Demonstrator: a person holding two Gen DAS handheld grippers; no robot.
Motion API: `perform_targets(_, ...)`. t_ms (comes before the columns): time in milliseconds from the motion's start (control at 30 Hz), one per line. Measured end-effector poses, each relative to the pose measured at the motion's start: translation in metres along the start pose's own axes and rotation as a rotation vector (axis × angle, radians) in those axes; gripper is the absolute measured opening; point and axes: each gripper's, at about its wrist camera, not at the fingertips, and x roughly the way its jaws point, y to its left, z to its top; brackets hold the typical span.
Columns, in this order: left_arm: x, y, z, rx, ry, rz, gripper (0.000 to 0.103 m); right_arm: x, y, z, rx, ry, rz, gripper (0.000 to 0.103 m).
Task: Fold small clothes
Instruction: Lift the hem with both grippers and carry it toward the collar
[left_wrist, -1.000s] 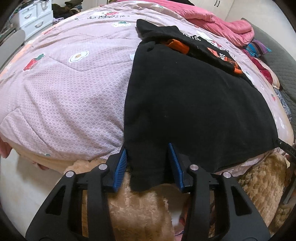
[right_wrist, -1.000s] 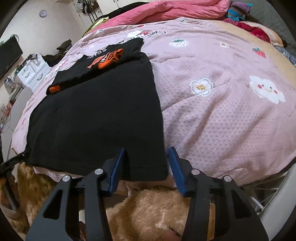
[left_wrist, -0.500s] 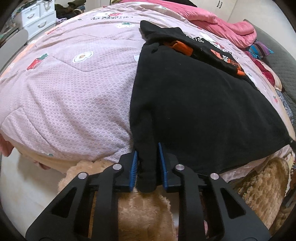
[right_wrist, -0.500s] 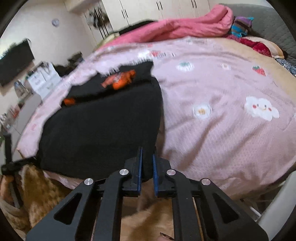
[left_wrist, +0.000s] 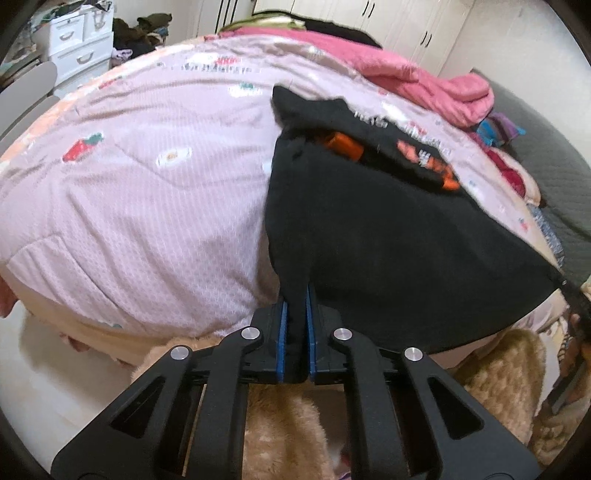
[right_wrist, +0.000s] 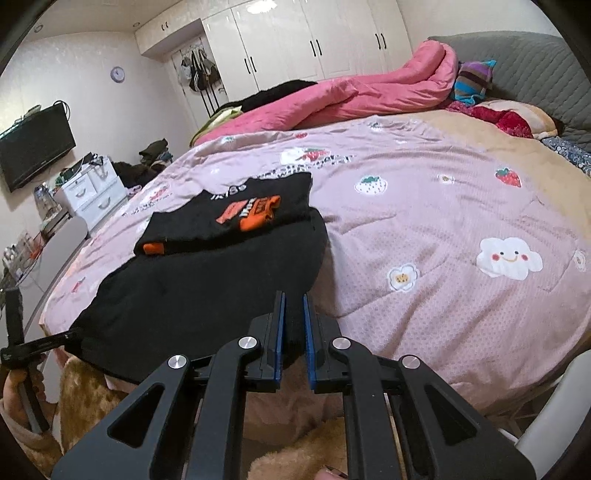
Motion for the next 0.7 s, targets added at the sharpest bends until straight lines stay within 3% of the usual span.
perform_targets(333, -0.022, -0.006, 0.027, 0.009, -0.104, -0.003, 0.003, -0.008, -0.002, 0.016, 0.04, -0.056, -0.003, 0.008)
perform_targets(700, -0.029, -0.016, 0.055, 0.027, -0.17, 0.033, 0.003, -0.013, -0.006, 0.041, 0.095, -0.107, 0.057, 0.008)
